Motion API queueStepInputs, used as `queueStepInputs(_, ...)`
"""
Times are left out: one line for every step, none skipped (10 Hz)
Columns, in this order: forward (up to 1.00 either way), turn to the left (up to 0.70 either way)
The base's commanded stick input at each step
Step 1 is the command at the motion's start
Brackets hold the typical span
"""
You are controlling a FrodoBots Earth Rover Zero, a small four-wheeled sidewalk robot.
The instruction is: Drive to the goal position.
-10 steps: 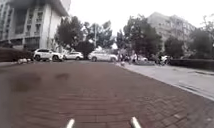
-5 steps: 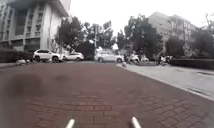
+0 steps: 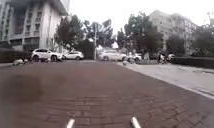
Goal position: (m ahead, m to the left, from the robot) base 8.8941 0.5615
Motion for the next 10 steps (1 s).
queueStepInputs(0.63,0.00)
queueStepInputs(0.63,0.00)
queueStepInputs(0.63,0.00)
queueStepInputs(0.63,0.00)
queueStepInputs(0.63,0.00)
queueStepInputs(0.63,0.00)
queueStepInputs(0.63,0.00)
queueStepInputs(0.63,0.00)
queueStepInputs(0.63,0.00)
queueStepInputs(0.63,0.00)
